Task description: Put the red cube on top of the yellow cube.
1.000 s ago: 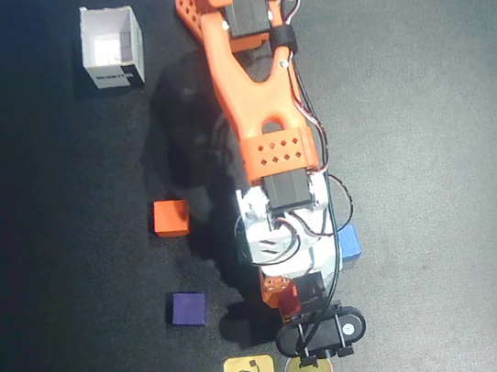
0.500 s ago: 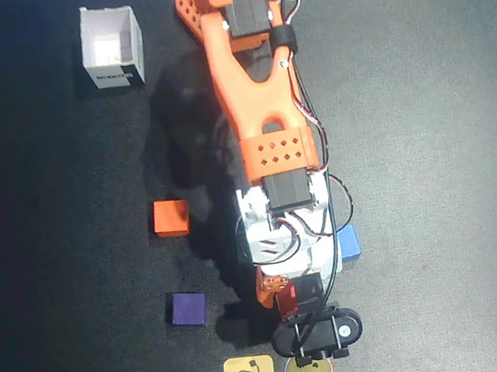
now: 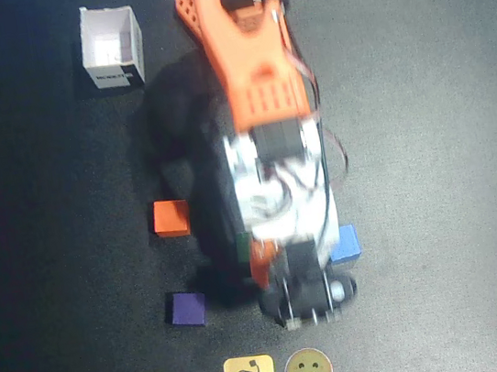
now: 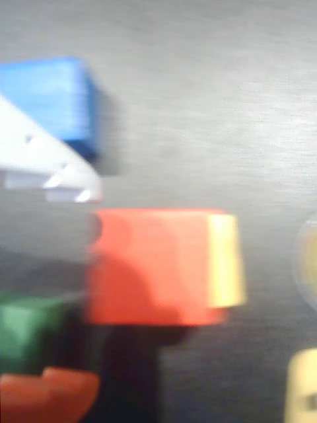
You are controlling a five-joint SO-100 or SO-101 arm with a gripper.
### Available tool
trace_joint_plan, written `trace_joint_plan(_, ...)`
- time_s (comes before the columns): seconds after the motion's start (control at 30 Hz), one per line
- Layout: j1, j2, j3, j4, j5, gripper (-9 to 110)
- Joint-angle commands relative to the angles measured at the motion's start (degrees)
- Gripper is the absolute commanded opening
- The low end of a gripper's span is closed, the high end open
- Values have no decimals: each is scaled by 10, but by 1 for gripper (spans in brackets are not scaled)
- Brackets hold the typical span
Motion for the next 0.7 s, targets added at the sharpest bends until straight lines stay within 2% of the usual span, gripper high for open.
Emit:
trace_joint_plan(0.0,20,134,104,-25,-16,6)
trace_joint_plan(0.1,39,231,226,-58,-30,1)
trace_joint_plan(0.27,65,337,380,-93,-55,0)
trace_joint_plan(0.67,96,551,599,-102,-103,1)
